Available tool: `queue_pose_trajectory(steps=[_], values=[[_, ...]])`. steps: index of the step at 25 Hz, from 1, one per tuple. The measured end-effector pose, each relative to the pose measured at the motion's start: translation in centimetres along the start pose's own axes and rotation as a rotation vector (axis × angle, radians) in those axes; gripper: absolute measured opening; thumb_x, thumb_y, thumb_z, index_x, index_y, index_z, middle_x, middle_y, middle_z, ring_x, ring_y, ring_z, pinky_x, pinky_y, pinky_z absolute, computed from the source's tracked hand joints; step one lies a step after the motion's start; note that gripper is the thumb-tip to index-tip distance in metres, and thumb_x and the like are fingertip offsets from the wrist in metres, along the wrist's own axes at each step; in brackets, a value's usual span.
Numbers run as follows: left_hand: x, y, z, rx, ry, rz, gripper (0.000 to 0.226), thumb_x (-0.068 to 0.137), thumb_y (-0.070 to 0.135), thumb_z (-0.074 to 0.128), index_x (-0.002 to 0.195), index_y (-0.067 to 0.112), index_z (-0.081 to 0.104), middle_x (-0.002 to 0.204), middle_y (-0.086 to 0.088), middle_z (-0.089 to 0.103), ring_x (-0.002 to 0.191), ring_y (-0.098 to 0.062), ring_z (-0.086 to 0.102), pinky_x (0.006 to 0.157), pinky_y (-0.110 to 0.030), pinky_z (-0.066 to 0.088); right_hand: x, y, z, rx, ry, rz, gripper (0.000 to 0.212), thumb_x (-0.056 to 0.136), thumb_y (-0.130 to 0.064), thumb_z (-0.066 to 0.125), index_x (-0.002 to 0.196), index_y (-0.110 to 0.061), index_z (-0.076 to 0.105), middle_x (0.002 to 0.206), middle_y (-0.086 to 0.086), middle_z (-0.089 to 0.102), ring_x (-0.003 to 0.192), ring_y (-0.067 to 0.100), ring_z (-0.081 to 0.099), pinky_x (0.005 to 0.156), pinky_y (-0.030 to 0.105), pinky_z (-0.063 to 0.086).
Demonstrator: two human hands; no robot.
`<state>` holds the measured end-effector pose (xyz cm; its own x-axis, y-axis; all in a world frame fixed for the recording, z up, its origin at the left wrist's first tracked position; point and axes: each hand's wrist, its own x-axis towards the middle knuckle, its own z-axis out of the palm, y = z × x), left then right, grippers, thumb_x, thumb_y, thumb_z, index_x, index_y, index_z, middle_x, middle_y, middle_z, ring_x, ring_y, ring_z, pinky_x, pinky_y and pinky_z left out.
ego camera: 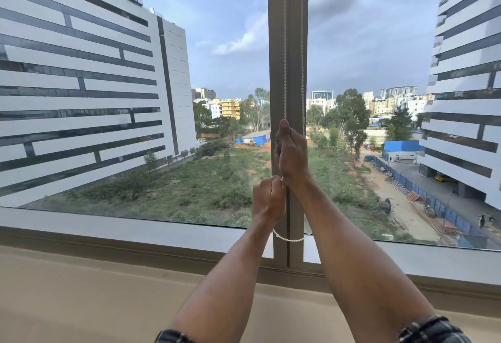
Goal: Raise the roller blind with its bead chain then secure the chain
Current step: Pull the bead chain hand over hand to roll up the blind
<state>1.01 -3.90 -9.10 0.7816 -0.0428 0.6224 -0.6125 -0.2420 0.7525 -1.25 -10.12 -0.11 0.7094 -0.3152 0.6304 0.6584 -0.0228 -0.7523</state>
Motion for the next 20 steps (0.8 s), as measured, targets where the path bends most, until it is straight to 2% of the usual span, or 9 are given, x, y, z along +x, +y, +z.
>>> queue_pose_trajectory(steps=[2, 5, 7, 8, 11, 13, 15, 17, 20], values=[[1.0, -0.5, -1.0, 0.057, -0.023, -0.045, 0.032, 0.079, 0.030, 0.036, 0.060, 0.013, 0.055, 0.070, -0.009, 0.061, 0.066, -0.019, 0.051, 0.057, -0.032, 0.031, -0.8, 1.9, -0.9, -0.049, 0.038, 0.017, 0.053, 0.107, -0.041, 0.046, 0.058, -0.023, 0.039, 0.051, -0.006, 0.032, 0.045, 0.011, 0.026, 0.047, 0.033, 0.020], [3.0, 1.2, -2.4, -0.062, 0.077, -0.181, 0.046, 0.083, 0.038, 0.034, 0.073, 0.013, 0.072, 0.083, -0.009, 0.074, 0.085, -0.026, 0.067, 0.069, -0.032, 0.044, -2.0, 4.1, -1.6, -0.067, 0.035, 0.058, 0.052, 0.109, -0.033, 0.046, 0.057, -0.025, 0.053, 0.050, -0.016, 0.046, 0.045, 0.003, 0.040, 0.049, 0.027, 0.033], [4.6, 3.5, -2.5, -0.171, 0.124, -0.178, 0.056, 0.093, 0.046, 0.033, 0.077, 0.012, 0.075, 0.080, -0.005, 0.076, 0.082, -0.023, 0.070, 0.075, -0.034, 0.050, -2.7, 5.0, -1.3, -0.032, 0.003, 0.044, 0.045, 0.110, -0.027, 0.046, 0.073, -0.028, 0.072, 0.065, -0.015, 0.066, 0.059, 0.000, 0.060, 0.058, 0.025, 0.049], [5.4, 5.0, -2.4, -0.219, 0.119, -0.146, 0.059, 0.098, 0.048, 0.033, 0.077, 0.011, 0.074, 0.076, -0.003, 0.075, 0.076, -0.021, 0.070, 0.074, -0.034, 0.051, -3.1, 5.4, -1.1, -0.034, -0.012, 0.038, 0.043, 0.109, -0.025, 0.046, 0.076, -0.027, 0.073, 0.068, -0.014, 0.067, 0.061, 0.002, 0.061, 0.057, 0.027, 0.049], [7.0, 9.0, -1.5, -0.347, 0.008, -0.064, 0.060, 0.106, 0.048, 0.034, 0.070, 0.012, 0.065, 0.059, -0.003, 0.062, 0.056, -0.019, 0.058, 0.063, -0.033, 0.047, -4.3, 6.6, -0.8, -0.080, -0.013, 0.053, 0.049, 0.106, -0.007, 0.045, 0.060, -0.021, 0.050, 0.051, -0.015, 0.043, 0.048, 0.003, 0.032, 0.050, 0.025, 0.027], [7.2, 9.9, -0.7, -0.337, 0.014, -0.068, 0.061, 0.105, 0.053, 0.034, 0.057, 0.018, 0.048, 0.050, 0.001, 0.046, 0.046, -0.016, 0.041, 0.053, -0.030, 0.034, -4.9, 7.4, -0.9, -0.111, -0.030, 0.052, 0.049, 0.101, 0.000, 0.045, 0.058, -0.023, 0.047, 0.051, -0.015, 0.042, 0.052, 0.007, 0.031, 0.053, 0.025, 0.027], [6.9, 9.3, -0.1, -0.254, 0.110, -0.044, 0.064, 0.104, 0.055, 0.036, 0.051, 0.020, 0.034, 0.046, 0.004, 0.033, 0.041, -0.014, 0.028, 0.050, -0.028, 0.024, -5.3, 7.9, -1.1, -0.151, -0.042, 0.046, 0.049, 0.099, 0.002, 0.046, 0.058, -0.025, 0.050, 0.051, -0.016, 0.047, 0.054, 0.007, 0.036, 0.054, 0.027, 0.030], [6.5, 8.6, 0.1, -0.231, 0.165, 0.039, 0.067, 0.105, 0.053, 0.039, 0.049, 0.017, 0.032, 0.043, 0.002, 0.028, 0.038, -0.014, 0.023, 0.047, -0.027, 0.021, -5.2, 7.7, -1.7, -0.196, -0.070, 0.027, 0.042, 0.103, -0.003, 0.047, 0.068, -0.022, 0.060, 0.057, -0.016, 0.058, 0.056, 0.001, 0.044, 0.055, 0.025, 0.037], [6.6, 8.3, -0.5, -0.199, 0.216, 0.083, 0.069, 0.106, 0.050, 0.042, 0.045, 0.018, 0.030, 0.041, 0.003, 0.027, 0.036, -0.014, 0.023, 0.044, -0.025, 0.021, -4.6, 7.4, -3.1, -0.224, -0.147, -0.030, 0.031, 0.107, -0.033, 0.045, 0.096, -0.014, 0.066, 0.080, -0.002, 0.067, 0.074, 0.008, 0.057, 0.069, 0.030, 0.046]])
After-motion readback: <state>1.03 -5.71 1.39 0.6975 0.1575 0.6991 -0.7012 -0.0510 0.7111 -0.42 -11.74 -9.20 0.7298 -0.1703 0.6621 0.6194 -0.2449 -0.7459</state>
